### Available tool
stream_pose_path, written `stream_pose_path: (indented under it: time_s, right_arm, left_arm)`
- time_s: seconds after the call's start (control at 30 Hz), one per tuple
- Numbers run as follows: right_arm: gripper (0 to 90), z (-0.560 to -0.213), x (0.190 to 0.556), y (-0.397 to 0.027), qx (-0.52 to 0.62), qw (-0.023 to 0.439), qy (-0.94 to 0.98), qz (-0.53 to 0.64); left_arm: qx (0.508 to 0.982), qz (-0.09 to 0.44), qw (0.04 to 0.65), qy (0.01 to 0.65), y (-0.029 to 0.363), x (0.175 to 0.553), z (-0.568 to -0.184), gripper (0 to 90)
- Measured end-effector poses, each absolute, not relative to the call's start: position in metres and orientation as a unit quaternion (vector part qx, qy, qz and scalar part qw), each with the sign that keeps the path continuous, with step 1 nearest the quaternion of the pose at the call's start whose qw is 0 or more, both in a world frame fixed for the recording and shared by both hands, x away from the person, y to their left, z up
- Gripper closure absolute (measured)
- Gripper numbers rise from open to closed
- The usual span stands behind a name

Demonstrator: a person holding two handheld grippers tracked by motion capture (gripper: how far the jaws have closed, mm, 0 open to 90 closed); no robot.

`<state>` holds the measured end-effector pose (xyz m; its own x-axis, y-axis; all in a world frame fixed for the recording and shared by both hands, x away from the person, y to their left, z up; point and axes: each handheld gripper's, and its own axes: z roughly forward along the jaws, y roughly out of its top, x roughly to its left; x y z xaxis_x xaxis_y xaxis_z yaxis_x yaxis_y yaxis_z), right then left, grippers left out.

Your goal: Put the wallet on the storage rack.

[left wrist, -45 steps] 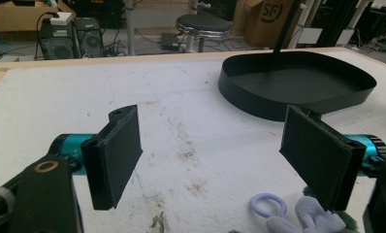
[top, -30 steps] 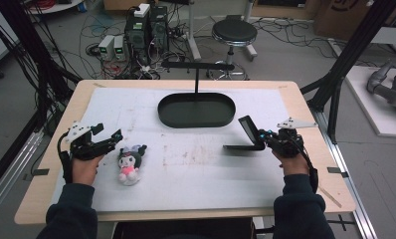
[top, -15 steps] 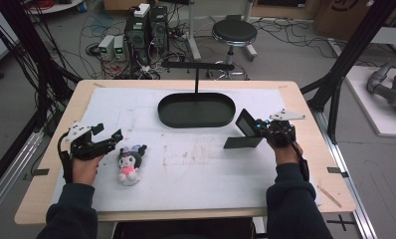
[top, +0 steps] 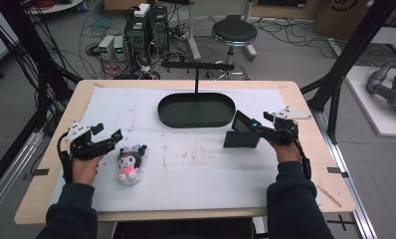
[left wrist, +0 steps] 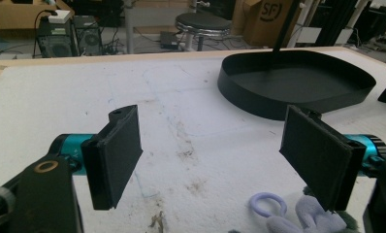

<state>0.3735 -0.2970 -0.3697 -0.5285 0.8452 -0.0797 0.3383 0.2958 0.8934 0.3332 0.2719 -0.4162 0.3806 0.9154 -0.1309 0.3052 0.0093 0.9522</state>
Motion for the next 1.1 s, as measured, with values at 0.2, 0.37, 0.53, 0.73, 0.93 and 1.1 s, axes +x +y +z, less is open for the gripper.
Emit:
stream_pose_path:
  time_s: [0.2, 0.37, 0.53, 0.73, 0.93, 1.1]
  right_arm:
    - [28.3, -0.382, 0.371, -0.297, 0.342, 0.26, 0.79, 0.438]
    - [28.3, -0.403, 0.382, -0.293, 0.345, 0.214, 0.814, 0.415]
    - [39.8, -0.412, 0.386, -0.288, 0.356, 0.207, 0.799, 0.437]
    - [57.9, -0.418, 0.384, -0.293, 0.374, 0.176, 0.776, 0.477]
    - [76.0, -0.415, 0.38, -0.296, 0.374, 0.176, 0.777, 0.475]
    - [76.4, -0.404, 0.376, -0.294, 0.372, 0.18, 0.768, 0.49]
  left_arm:
    - [0.642, 0.289, 0.528, 0.475, 0.271, 0.333, -0.416, 22.2]
    - [0.645, 0.288, 0.525, 0.475, 0.271, 0.333, -0.416, 22.1]
    - [0.645, 0.289, 0.525, 0.475, 0.271, 0.333, -0.416, 22.1]
    - [0.65, 0.289, 0.522, 0.471, 0.269, 0.333, -0.416, 22.2]
    - [0.65, 0.291, 0.521, 0.47, 0.269, 0.333, -0.416, 22.4]
    - [0.65, 0.29, 0.521, 0.472, 0.269, 0.333, -0.416, 22.4]
